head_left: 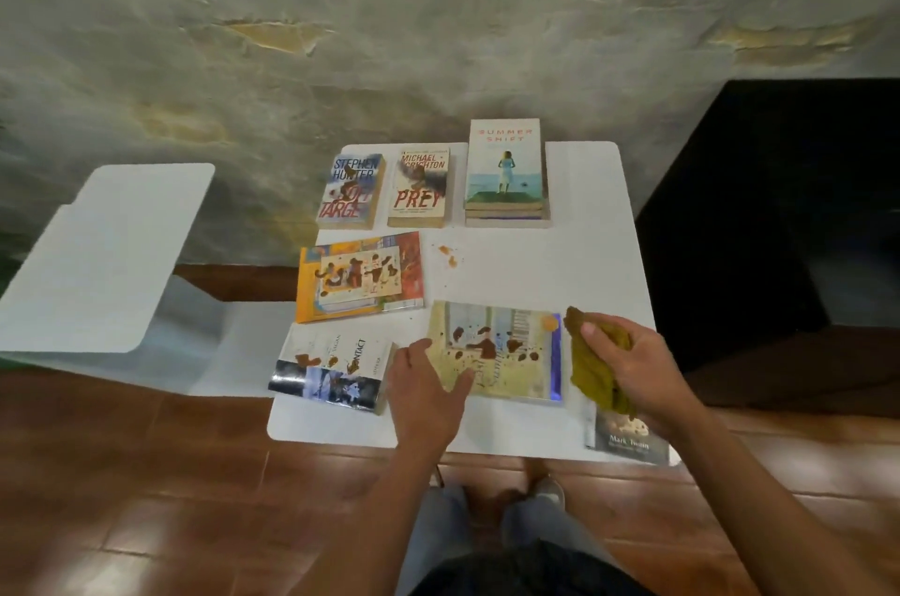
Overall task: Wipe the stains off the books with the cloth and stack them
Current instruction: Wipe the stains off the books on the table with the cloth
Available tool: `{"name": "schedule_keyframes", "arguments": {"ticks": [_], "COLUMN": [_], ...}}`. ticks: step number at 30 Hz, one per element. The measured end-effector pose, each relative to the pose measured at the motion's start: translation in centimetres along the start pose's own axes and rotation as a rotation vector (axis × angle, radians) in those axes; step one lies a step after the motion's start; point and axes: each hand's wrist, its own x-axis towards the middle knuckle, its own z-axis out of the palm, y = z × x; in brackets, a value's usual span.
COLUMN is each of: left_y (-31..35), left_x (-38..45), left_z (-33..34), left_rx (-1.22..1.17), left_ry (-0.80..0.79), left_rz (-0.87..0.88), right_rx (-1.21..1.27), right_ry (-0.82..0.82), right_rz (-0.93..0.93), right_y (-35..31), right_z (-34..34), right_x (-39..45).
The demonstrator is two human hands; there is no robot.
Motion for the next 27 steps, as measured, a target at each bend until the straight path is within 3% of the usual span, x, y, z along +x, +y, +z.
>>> {"name": "schedule_keyframes", "arguments": {"ticks": [7,15,22,27], "left_y": [-2.3,-1.9,-1.0,0.0], "left_x": [0.4,0.3,0.8,1.1], "left_z": [1.9,4.5,4.9,5.6], "left_rx": [0.151,0.118,0.358,0.400], "left_ry": [-0.091,-0.131,-0.150,-0.139], "left_rz": [-0.046,-0.133,-0.136,-0.186], "right_rx": [-0.580,-0.833,-1.050,-1.149], "right_ry": [0.067,0.009,0.023,-0.026], "right_rz": [-0.103,-0.136,-0.203,-0.219], "right_y": [2.9,5.0,5.3,5.0], "right_z": [1.3,3.3,4.6,5.0], "right_x": [-0.3,-0.2,0.7,1.2]}}
